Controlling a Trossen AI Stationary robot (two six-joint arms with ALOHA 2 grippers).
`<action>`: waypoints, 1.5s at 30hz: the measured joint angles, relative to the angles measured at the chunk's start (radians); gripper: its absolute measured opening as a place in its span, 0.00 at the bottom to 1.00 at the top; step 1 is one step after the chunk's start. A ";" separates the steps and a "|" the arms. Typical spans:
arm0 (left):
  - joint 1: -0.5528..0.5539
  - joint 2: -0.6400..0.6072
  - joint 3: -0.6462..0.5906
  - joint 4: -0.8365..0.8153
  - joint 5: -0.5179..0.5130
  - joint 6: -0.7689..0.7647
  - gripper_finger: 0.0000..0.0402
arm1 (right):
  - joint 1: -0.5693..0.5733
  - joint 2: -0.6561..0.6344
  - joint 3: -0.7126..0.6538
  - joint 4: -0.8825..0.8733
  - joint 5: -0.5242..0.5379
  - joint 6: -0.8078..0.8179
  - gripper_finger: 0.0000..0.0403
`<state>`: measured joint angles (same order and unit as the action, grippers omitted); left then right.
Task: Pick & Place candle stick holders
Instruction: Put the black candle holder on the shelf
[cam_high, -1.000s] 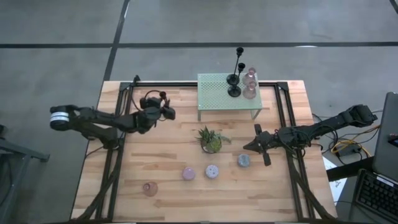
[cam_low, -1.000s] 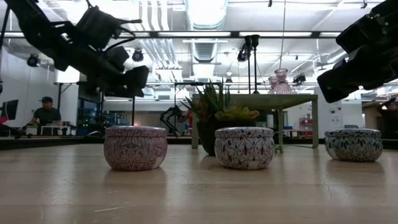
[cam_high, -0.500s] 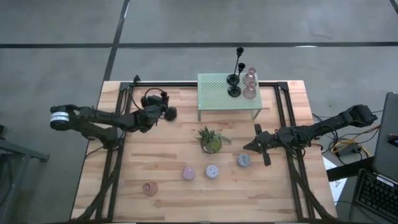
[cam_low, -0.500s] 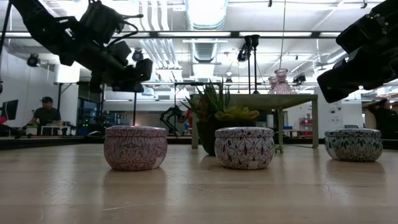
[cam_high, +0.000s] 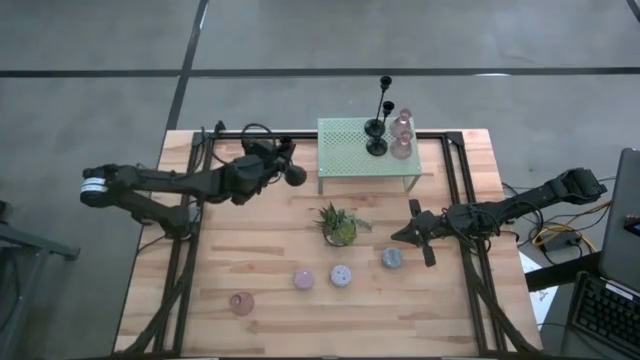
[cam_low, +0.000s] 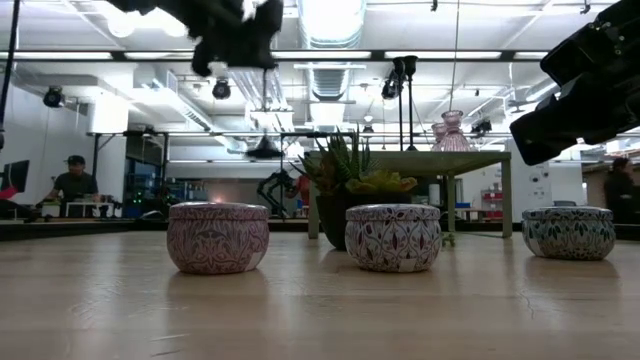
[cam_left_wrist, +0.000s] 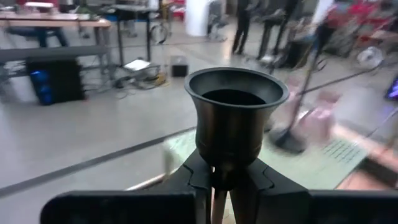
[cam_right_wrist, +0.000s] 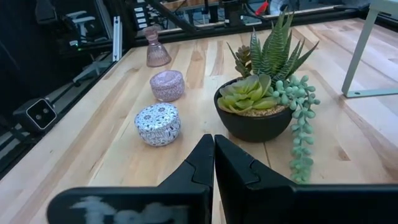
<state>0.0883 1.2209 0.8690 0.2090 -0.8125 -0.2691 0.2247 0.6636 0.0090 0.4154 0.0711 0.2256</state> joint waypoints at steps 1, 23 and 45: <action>-0.005 0.000 0.026 0.000 0.023 0.004 0.08 | 0.000 0.000 0.000 0.000 0.000 0.000 0.02; -0.052 0.258 0.332 -0.004 0.128 0.005 0.08 | 0.000 0.000 0.000 0.000 0.000 0.000 0.02; -0.058 0.421 0.493 -0.003 0.239 0.035 0.08 | 0.000 0.000 0.000 0.000 0.000 0.000 0.02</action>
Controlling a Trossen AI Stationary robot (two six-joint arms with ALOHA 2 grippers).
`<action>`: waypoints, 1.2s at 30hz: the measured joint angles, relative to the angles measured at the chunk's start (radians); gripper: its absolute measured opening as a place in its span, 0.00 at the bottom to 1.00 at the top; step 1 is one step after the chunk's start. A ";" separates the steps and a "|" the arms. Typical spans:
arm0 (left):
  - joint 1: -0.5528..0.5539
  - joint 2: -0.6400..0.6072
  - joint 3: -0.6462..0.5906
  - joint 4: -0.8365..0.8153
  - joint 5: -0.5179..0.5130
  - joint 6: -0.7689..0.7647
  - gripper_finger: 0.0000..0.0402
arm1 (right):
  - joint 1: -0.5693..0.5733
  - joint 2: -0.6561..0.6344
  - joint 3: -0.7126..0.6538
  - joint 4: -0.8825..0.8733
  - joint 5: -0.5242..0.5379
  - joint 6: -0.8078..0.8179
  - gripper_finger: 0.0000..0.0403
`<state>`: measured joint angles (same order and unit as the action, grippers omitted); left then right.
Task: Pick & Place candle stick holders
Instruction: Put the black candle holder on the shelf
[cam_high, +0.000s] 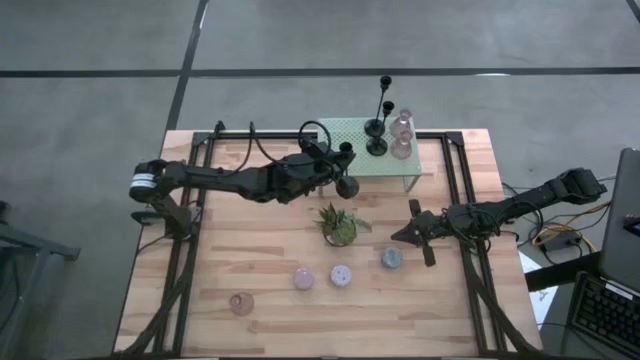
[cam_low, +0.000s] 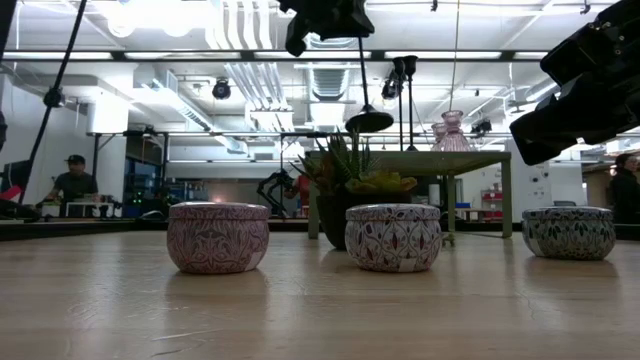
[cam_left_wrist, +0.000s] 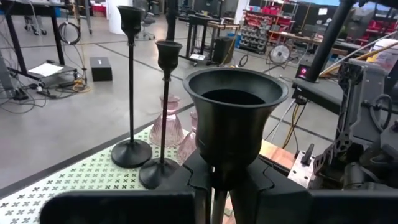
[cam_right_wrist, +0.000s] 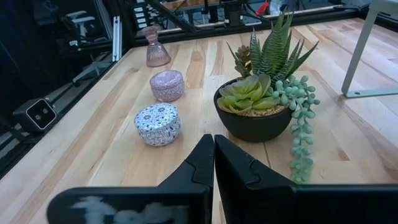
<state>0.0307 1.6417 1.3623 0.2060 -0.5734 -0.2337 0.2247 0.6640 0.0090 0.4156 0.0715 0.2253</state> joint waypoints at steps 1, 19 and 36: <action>0.000 0.000 -0.002 0.002 0.000 0.000 0.08 | 0.000 0.000 0.000 0.000 0.000 0.000 0.02; -0.011 0.000 -0.005 0.002 0.041 -0.010 0.08 | 0.000 0.000 0.000 0.000 0.000 0.000 0.02; -0.044 0.003 -0.005 0.083 0.094 -0.041 0.08 | 0.000 0.000 0.000 0.000 0.000 0.000 0.02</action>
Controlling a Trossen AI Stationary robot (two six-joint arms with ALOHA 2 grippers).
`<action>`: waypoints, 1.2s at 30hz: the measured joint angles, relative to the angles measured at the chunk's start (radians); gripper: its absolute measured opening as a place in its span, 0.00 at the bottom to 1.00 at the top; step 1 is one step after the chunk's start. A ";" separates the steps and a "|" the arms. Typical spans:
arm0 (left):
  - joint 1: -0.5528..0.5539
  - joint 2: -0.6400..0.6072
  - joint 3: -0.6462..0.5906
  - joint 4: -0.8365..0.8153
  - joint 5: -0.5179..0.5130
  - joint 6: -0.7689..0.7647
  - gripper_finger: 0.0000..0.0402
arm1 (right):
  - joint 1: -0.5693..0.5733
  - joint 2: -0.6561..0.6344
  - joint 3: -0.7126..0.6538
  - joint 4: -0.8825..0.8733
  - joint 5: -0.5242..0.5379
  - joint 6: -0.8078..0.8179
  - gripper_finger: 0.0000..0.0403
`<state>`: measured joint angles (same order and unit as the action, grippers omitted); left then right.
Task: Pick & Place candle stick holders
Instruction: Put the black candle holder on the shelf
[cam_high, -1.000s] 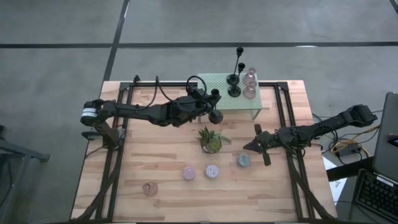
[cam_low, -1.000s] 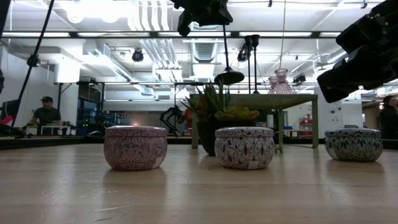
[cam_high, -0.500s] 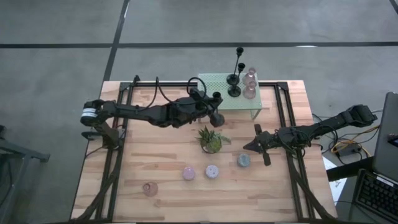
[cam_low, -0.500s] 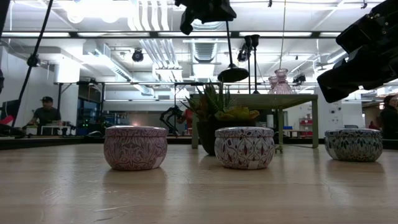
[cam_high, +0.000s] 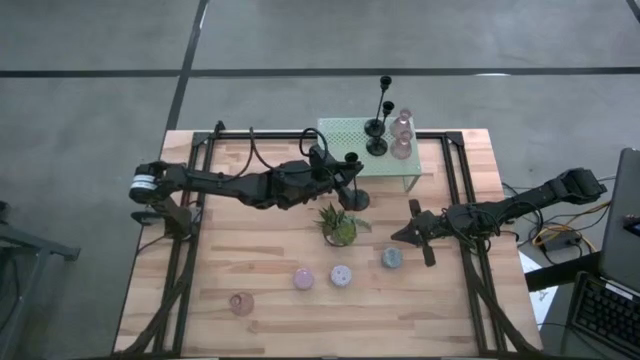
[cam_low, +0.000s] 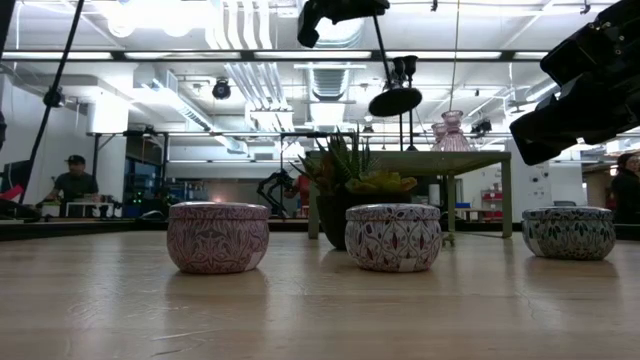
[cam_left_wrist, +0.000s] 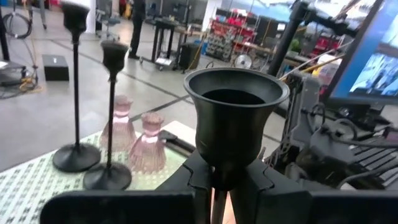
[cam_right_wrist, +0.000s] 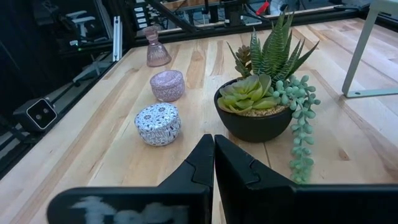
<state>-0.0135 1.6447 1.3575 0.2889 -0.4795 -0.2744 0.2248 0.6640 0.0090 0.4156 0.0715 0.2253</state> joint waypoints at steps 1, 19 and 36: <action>0.000 0.000 0.000 0.013 0.000 0.009 0.08 | 0.000 0.000 0.000 0.000 0.000 0.000 0.02; 0.073 0.231 0.397 -0.148 0.034 0.151 0.08 | 0.000 -0.001 0.000 -0.001 0.001 0.000 0.02; 0.138 0.393 0.540 -0.167 0.043 0.115 0.08 | 0.000 0.000 0.000 -0.012 0.000 0.000 0.02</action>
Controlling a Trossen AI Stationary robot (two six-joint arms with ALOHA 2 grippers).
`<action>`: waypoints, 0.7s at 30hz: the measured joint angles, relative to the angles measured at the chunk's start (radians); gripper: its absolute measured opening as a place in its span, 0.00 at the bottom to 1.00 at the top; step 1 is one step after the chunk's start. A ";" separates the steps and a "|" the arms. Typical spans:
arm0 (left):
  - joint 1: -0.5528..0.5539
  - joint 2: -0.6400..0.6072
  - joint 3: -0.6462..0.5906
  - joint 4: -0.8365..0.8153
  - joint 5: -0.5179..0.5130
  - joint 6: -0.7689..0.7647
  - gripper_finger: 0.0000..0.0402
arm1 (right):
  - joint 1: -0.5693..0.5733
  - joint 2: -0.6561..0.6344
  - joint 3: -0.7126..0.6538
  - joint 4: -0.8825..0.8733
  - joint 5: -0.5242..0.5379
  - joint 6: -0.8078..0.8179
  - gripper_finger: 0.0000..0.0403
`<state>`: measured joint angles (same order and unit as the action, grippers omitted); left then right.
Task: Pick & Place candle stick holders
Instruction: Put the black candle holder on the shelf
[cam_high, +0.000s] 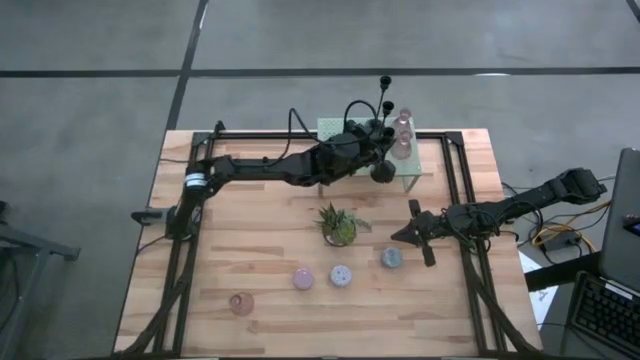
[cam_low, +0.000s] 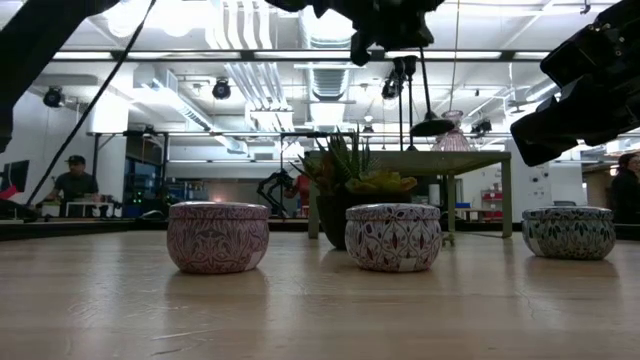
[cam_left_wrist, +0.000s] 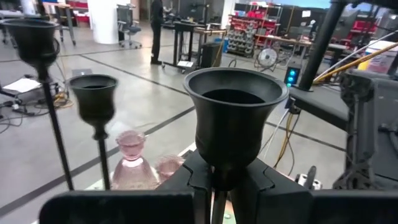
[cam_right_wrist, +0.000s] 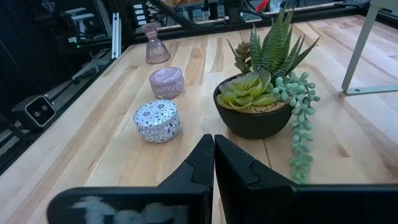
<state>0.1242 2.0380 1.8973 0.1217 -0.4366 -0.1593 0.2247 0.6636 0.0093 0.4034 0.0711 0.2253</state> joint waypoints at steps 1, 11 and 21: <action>0.003 0.001 0.000 0.000 -0.001 0.000 0.08 | 0.000 0.000 0.000 0.000 0.000 0.000 0.02; 0.028 0.030 0.000 0.047 -0.001 0.027 0.08 | 0.000 0.000 0.000 -0.004 0.000 0.000 0.02; 0.035 0.056 0.000 0.097 -0.008 0.053 0.08 | 0.000 0.000 0.000 -0.003 0.000 0.000 0.02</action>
<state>0.1588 2.0941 1.8973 0.2186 -0.4449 -0.1065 0.2245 0.6632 0.0093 0.4000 0.0715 0.2253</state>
